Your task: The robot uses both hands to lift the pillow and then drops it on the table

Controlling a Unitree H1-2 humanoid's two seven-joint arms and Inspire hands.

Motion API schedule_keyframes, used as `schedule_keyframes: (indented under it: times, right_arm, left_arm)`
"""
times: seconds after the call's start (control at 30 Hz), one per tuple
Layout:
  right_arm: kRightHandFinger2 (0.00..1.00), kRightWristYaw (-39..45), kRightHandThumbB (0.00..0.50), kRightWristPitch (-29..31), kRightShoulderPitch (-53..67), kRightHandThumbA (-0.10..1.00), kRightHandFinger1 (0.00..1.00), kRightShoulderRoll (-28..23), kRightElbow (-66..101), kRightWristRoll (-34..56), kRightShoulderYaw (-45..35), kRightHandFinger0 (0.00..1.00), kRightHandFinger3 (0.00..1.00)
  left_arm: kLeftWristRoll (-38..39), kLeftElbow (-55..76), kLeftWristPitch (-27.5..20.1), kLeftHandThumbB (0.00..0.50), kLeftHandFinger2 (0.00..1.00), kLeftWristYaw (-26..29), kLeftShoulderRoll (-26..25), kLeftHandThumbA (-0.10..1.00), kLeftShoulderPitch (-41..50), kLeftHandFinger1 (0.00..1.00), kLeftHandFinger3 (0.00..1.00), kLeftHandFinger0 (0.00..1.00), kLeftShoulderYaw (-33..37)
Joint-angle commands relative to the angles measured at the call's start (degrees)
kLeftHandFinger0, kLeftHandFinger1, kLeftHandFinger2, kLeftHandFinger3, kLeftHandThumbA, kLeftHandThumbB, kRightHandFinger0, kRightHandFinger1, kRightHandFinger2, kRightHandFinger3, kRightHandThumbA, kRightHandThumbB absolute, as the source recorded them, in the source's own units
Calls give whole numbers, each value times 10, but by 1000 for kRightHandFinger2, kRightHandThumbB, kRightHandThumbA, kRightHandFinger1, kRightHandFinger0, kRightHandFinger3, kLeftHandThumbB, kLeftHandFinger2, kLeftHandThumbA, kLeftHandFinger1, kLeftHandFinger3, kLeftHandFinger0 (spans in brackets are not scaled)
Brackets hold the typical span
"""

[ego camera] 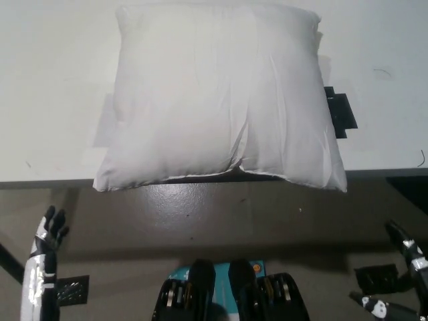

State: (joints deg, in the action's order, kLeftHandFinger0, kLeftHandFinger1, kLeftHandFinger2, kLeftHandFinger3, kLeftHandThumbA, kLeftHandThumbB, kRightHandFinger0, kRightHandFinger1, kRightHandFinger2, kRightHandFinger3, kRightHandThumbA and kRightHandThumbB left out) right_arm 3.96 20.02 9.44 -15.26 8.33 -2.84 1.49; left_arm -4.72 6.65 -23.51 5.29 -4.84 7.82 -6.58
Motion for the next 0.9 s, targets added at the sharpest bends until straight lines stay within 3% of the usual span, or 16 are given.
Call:
schedule_keyframes:
  times: [0.0, 0.07, 0.1, 0.17, 0.2, 0.23, 0.27, 0.33, 0.43, 0.47, 0.53, 0.63, 0.7, 0.8, 0.83, 0.87]
  right_arm:
    - [1000, 26, 397, -19, -56, 1000, 1000, -32, 114, -11, -8, 1000, 1000]
    - [1000, 31, 388, -50, -94, 1000, 1000, -42, 140, -3, -15, 1000, 1000]
    - [1000, 32, 342, -65, -112, 1000, 1000, -45, 148, -1, -17, 1000, 1000]
    - [1000, 33, 323, -77, -133, 1000, 1000, -46, 151, 1, -17, 1000, 1000]
    - [1000, 20, 250, -131, -203, 1000, 1000, -43, 173, 2, -30, 1000, 1000]
    - [1000, 13, 252, -155, -228, 983, 1000, -38, 183, -4, -35, 1000, 1000]
    - [1000, 11, 252, -166, -235, 977, 1000, -37, 186, -7, -36, 1000, 1000]
    - [1000, -5, 278, -195, -291, 896, 1000, -12, 191, -27, -38, 1000, 1000]
    - [1000, -2, 273, -221, -316, 904, 1000, 1, 193, -38, -36, 1000, 1000]
    - [1000, -2, 297, -225, -329, 912, 1000, 8, 186, -35, -34, 1000, 1000]
    - [1000, -5, 301, -229, -395, 891, 1000, 26, 127, -18, -33, 1000, 1000]
    - [1000, -6, 318, -246, -438, 894, 1000, 38, 83, -16, -38, 1000, 1000]
    - [1000, -5, 315, -253, -465, 896, 1000, 44, 52, -10, -41, 1000, 1000]
    - [1000, -14, 326, -239, -510, 949, 1000, 48, -8, -29, -40, 1000, 1000]
    - [1000, -16, 326, -237, -523, 955, 1000, 47, -23, -35, -39, 1000, 1000]
    - [1000, -23, 325, -227, -555, 976, 1000, 49, -67, -38, -39, 1000, 1000]
  left_arm:
    - [-29, 97, -34, 144, 1000, 7, 6, 1000, -4, 1000, 1000, 1000, -2]
    - [-10, 126, -13, 185, 1000, 0, -3, 1000, -17, 1000, 1000, 1000, -6]
    - [-2, 136, -5, 201, 1000, -1, -7, 1000, -27, 1000, 1000, 1000, -9]
    - [3, 141, 4, 204, 1000, -1, -14, 1000, -40, 1000, 1000, 1000, -14]
    - [-8, 162, 15, 205, 1000, 5, -29, 1000, -80, 1000, 1000, 1000, -32]
    - [-12, 167, 16, 172, 1000, 3, -36, 1000, -93, 1000, 1000, 1000, -36]
    - [-13, 168, 15, 171, 1000, 1, -38, 1000, -95, 1000, 1000, 1000, -37]
    - [9, 203, 73, 206, 1000, -3, -42, 1000, -132, 1000, 1000, 1000, -39]
    - [4, 207, 79, 207, 1000, -6, -44, 1000, -167, 1000, 1000, 1000, -37]
    - [-3, 208, 86, 217, 1000, -4, -44, 1000, -184, 1000, 1000, 1000, -38]
    - [20, 173, 102, 219, 1000, -1, -48, 1000, -268, 1000, 1000, 1000, -36]
    - [48, 110, 114, 138, 1000, -10, -49, 1000, -314, 1000, 1000, 1000, -31]
    - [41, 61, 115, 120, 1000, -8, -47, 1000, -343, 1000, 1000, 1000, -31]
    - [19, -15, 132, 192, 1000, -3, -52, 1000, -388, 1000, 1000, 1000, -32]
    - [15, -37, 133, 196, 1000, -2, -54, 1000, -400, 1000, 1000, 1000, -31]
    - [11, -96, 128, 152, 1000, 7, -56, 1000, -434, 1000, 1000, 1000, -33]
